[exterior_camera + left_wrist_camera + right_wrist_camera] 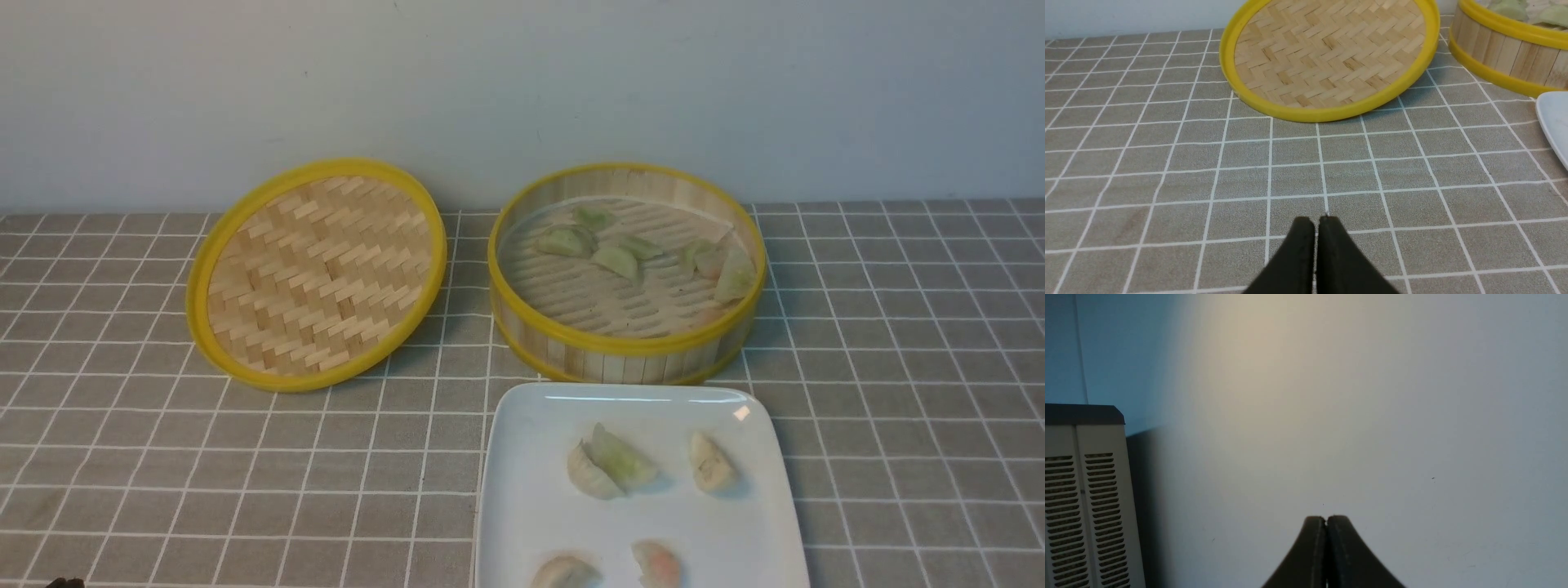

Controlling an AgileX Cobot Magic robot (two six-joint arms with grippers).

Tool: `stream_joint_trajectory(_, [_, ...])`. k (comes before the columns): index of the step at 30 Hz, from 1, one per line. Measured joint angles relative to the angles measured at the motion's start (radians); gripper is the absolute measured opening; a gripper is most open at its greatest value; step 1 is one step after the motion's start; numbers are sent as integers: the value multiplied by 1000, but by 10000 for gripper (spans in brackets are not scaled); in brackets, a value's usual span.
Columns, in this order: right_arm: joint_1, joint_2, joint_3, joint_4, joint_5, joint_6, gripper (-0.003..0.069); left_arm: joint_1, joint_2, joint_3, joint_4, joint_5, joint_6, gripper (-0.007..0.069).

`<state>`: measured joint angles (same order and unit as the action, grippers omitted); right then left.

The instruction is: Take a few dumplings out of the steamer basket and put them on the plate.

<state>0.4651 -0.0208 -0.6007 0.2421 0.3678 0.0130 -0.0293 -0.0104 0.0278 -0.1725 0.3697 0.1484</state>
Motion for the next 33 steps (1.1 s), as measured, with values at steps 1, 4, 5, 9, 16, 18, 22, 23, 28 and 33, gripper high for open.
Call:
stream_joint_trajectory(1, [0, 0, 0, 0, 0, 0, -14, 0, 0, 0, 0, 0, 0, -5])
stream_joint_trajectory(4, [0, 0, 0, 0, 0, 0, -14, 0, 0, 0, 0, 0, 0, -5])
stream_joint_trajectory(5, [0, 0, 0, 0, 0, 0, -14, 0, 0, 0, 0, 0, 0, -5])
stream_joint_trajectory(9, [0, 0, 0, 0, 0, 0, -14, 0, 0, 0, 0, 0, 0, -5])
stream_joint_trajectory(16, [0, 0, 0, -19, 1, -13, -14, 0, 0, 0, 0, 0, 0, -5])
stream_joint_trajectory(18, [0, 0, 0, -77, 27, -22, -14, 0, 0, 0, 0, 1, 0, -5])
stream_joint_trajectory(22, [-11, -1, 32, -150, 72, -29, -14, 0, 0, 0, 0, 1, 0, -5])
stream_joint_trajectory(23, [-31, -1, 62, -178, 84, -33, -14, 0, 0, 0, -1, 1, 0, -5])
stream_joint_trajectory(28, [-201, -1, 228, -222, 105, -37, -14, 0, 0, 0, -1, 1, 0, -5])
stream_joint_trajectory(33, [-350, 0, 382, -233, 106, -40, -14, 0, 0, 0, -1, 1, 0, -5])
